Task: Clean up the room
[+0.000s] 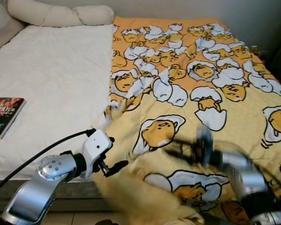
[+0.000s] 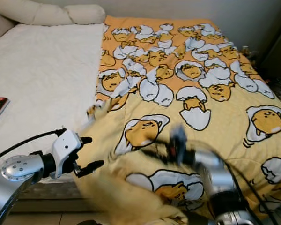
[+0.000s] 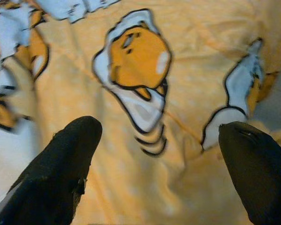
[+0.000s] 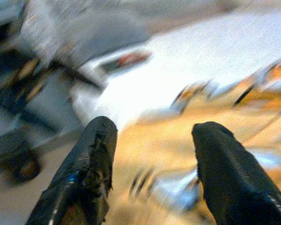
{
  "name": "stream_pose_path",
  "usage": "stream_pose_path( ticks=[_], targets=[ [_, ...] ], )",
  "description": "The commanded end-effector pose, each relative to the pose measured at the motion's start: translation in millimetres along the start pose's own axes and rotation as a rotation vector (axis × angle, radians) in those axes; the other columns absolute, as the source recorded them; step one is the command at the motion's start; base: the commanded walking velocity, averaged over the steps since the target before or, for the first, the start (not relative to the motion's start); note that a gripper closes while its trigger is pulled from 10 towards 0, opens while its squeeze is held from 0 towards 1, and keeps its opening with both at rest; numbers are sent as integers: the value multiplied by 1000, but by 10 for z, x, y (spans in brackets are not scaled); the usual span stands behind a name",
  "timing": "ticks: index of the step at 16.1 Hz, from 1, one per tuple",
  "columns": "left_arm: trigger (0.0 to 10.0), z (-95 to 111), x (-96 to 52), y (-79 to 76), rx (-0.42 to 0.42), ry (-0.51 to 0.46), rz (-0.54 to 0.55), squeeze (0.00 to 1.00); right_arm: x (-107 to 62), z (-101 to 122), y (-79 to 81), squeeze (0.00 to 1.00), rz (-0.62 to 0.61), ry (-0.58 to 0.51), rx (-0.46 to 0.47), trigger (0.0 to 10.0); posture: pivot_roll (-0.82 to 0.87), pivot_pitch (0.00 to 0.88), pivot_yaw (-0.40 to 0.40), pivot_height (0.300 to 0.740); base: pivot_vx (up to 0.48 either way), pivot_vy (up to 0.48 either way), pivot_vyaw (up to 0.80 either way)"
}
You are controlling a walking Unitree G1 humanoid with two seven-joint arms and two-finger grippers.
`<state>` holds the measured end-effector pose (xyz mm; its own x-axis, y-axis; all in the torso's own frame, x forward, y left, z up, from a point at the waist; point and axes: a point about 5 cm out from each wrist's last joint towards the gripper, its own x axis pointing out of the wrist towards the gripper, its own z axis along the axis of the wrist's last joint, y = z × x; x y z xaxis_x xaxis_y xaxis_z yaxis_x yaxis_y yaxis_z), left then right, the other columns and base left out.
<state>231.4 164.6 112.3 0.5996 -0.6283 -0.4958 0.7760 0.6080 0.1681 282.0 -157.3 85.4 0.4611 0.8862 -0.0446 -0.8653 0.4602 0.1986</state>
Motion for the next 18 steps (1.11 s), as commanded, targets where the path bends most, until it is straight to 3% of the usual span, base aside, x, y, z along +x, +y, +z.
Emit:
stream_pose_path(
  ticks=[1,3,18],
  targets=[
    [10000,19,15,82,8,-2,69,0,53,184,-96,1000,-111,-78,-41,10000,-40,0,4,740,0,0,0],
    [10000,14,35,136,-8,-3,125,0,105,291,-165,1000,-210,-113,-75,10000,-42,0,4,740,0,0,0],
    [10000,14,35,136,-8,-3,125,0,105,291,-165,1000,-210,-113,-75,10000,-42,0,4,740,0,0,0]
  ],
)
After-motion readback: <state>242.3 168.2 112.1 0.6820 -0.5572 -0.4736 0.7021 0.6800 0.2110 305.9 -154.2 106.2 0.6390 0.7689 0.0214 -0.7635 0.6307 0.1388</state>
